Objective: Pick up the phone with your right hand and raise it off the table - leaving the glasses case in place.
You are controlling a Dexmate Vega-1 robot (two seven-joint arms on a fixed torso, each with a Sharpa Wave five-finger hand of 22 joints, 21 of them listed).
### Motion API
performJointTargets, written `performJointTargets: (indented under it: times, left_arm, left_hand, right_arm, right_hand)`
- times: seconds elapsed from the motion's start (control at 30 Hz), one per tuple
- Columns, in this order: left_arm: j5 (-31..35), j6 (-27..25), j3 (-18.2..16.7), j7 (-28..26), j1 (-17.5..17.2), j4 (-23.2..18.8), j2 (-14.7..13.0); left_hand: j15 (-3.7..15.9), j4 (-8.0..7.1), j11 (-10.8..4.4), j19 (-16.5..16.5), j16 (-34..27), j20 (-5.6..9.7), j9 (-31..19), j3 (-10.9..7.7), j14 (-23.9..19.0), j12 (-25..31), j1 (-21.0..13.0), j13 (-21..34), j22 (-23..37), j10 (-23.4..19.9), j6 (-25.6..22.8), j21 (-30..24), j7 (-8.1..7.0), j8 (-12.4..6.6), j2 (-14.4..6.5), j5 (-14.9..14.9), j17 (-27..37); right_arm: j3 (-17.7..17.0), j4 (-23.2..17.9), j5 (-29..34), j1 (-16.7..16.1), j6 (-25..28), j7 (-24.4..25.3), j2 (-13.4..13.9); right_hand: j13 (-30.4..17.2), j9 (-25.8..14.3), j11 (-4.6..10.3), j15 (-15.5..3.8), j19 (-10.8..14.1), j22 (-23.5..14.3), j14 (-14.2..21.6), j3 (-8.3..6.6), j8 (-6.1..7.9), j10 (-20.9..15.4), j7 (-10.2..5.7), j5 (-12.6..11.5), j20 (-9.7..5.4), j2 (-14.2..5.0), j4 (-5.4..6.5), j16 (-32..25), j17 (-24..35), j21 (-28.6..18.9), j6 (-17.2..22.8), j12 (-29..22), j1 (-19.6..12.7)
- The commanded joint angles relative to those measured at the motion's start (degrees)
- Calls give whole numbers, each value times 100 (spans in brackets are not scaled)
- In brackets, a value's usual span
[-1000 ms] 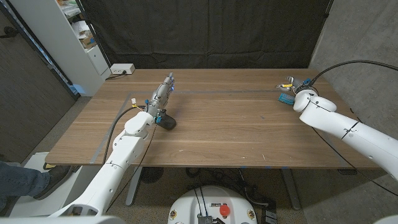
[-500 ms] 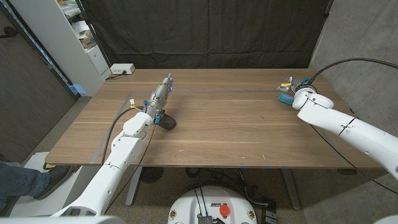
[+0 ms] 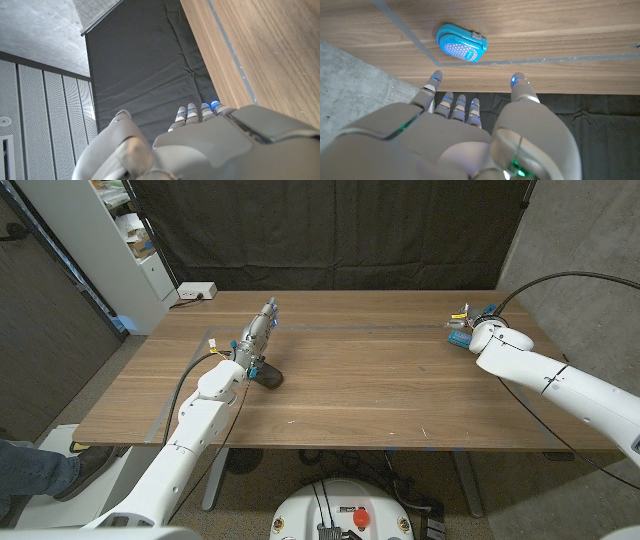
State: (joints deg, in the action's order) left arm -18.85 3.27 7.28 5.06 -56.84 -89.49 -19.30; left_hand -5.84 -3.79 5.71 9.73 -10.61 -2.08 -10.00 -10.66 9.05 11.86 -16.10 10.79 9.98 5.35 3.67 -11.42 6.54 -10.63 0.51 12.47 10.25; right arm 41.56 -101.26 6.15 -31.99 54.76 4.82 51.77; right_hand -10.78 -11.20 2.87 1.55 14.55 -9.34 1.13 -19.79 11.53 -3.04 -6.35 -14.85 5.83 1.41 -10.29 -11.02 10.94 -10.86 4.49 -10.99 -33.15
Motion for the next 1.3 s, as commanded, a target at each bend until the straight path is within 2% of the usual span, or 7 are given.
performJointTargets:
  times: [0.03, 0.17, 0.3, 0.47, 0.8, 0.97, 1.3]
  left_arm:
    - [31, -44, 27, -52, -28, -65, -1]
    - [48, -59, 34, -67, -50, -99, -12]
    - [55, -64, 32, -72, -54, -112, -23]
    - [49, -56, 20, -77, -49, -135, -29]
    - [54, -67, 36, -70, -11, -94, -28]
    - [58, -71, 42, -57, 2, -58, -27]
    - [74, -68, 37, -73, -3, -13, -19]
  left_hand:
    - [-8, 43, 1, 37, -8, -48, -32, -10, 44, 22, -9, 27, 28, -13, -59, 13, 6, -32, -49, -2, 23]
    - [-10, 45, 1, 36, -8, -48, -32, -7, 46, 24, -8, 28, 28, -16, -64, 12, 8, -33, -50, -4, 23]
    - [-9, 46, -3, 39, -9, -51, -32, -6, 46, 24, -8, 28, 28, -15, -70, 13, 2, -35, -52, -6, 24]
    - [-8, 47, -1, 38, -8, -51, -32, -4, 49, 22, -7, 28, 28, -11, -70, 12, 7, -34, -54, -7, 24]
    - [-11, 50, -1, 50, -10, -72, -32, 1, 49, 20, -6, 28, 29, -7, -80, 17, 4, -36, -59, -12, 25]
    - [-16, 52, 9, 58, -8, -82, -32, 4, 58, 22, -5, 28, 29, -10, -81, 19, 4, -35, -61, -14, 25]
    - [-21, 55, 7, 71, -8, -99, -32, 9, 64, 22, -3, 29, 30, -10, -84, 23, -1, -34, -65, -18, 26]
  right_arm:
    - [126, 92, -11, 141, 96, -191, 29]
    - [202, 141, 6, 222, 149, -286, 34]
    - [245, 172, 2, 276, 171, -363, 44]
    - [417, 251, 37, 474, 274, -606, 42]
    - [731, 477, 110, 888, 391, -1035, -36]
    - [837, 623, 131, 1037, 420, -1169, -97]
    - [936, 924, 99, 1189, 383, -1289, -237]
  right_hand:
    - [-23, -19, 35, 66, 42, -11, 7, -36, -25, 55, -15, -52, 52, 28, -28, -18, 5, -12, -72, 24, -100]
    - [-23, -20, 37, 90, 56, -11, 3, -39, -18, 71, -20, -67, 83, 65, -27, -19, 6, -10, -70, 25, -152]
    - [-25, -23, 52, 90, 136, -12, -5, -59, 2, 114, -47, -109, 257, 134, -21, -23, 9, -23, -48, 26, -297]
    - [-26, -25, 46, 102, 233, -14, -14, -81, 14, 163, -66, -142, 339, 175, -17, -26, 10, -42, -30, 31, -420]
    - [-26, -27, 34, 168, 276, -14, -33, -98, 2, 220, -78, -170, 377, 217, -8, -24, 12, -38, -70, 36, -527]
    - [-27, -29, 18, 175, 311, -15, 21, -99, 26, 112, -68, -184, 387, 256, 8, -47, 12, -36, -13, -16, -586]
    - [-27, -32, -11, 153, 329, -16, 65, -106, 34, 13, -72, -198, 375, 279, 29, -66, 14, -27, 11, -53, -642]
